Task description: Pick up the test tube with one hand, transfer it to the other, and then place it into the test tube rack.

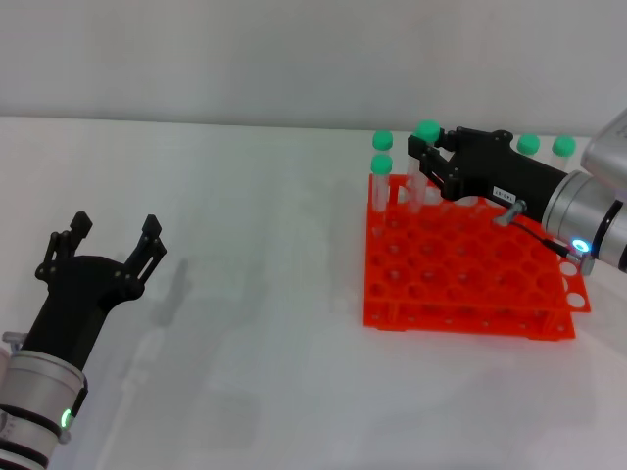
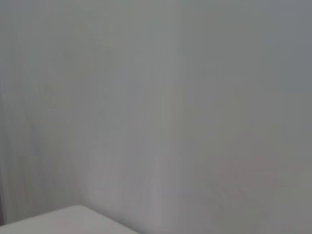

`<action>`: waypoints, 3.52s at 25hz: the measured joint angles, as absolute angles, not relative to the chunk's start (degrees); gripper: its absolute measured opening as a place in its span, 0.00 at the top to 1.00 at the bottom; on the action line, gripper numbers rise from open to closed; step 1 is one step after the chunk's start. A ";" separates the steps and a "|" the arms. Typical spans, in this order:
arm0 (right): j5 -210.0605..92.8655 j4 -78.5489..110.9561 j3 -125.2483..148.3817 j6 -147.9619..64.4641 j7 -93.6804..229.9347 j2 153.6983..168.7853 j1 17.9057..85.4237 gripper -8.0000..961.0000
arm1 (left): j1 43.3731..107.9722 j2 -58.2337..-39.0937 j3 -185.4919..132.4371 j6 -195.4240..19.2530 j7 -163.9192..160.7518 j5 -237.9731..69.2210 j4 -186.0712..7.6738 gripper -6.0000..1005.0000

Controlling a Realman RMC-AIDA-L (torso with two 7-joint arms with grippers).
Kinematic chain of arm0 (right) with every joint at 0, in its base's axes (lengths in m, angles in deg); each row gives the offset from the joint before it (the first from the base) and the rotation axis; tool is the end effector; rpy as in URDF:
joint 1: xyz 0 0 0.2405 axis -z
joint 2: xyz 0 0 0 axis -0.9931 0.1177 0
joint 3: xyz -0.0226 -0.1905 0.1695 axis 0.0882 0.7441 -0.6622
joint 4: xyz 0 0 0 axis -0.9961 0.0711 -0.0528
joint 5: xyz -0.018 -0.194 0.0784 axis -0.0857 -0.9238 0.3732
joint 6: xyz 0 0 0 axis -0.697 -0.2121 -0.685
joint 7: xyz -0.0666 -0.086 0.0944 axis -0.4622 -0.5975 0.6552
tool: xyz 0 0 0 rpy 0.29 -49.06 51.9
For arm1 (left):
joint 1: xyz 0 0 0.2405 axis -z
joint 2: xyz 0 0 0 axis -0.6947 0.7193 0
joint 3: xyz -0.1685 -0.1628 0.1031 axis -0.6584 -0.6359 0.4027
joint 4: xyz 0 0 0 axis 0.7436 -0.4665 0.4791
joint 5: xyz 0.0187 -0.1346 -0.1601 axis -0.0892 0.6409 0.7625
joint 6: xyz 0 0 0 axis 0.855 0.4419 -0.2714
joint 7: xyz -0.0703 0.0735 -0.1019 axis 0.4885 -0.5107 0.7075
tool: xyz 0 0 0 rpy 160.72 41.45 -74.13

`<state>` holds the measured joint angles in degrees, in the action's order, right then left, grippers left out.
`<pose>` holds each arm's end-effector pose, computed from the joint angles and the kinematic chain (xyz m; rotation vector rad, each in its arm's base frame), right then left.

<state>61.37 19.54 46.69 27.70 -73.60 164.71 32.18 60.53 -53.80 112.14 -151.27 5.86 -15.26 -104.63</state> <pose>0.1990 0.4252 -0.0469 -2.2675 0.4350 0.8316 -0.3239 0.2822 -0.0427 -1.5910 -0.6383 -0.7969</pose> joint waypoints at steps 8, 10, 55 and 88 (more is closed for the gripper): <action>60.96 20.80 46.98 25.31 -73.64 164.72 32.17 0.76 | 60.88 -53.80 112.14 -151.22 6.13 -15.26 -104.50 0.12; 60.78 21.01 47.10 25.08 -73.64 164.72 32.17 0.76 | 61.05 -53.81 112.14 -151.22 6.14 -15.26 -104.48 0.12; 90.25 12.14 47.00 30.86 -93.41 164.30 61.61 0.14 | 60.31 -53.68 112.11 -151.83 6.18 -11.57 -104.53 0.12; 91.11 14.24 44.03 31.74 -94.38 164.36 60.97 0.09 | 60.42 -53.57 111.70 -152.32 11.08 -10.59 -102.71 0.12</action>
<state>91.11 14.24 44.03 31.74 -94.38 164.36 60.97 60.42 -53.57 111.70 -152.32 11.08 -10.59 -102.71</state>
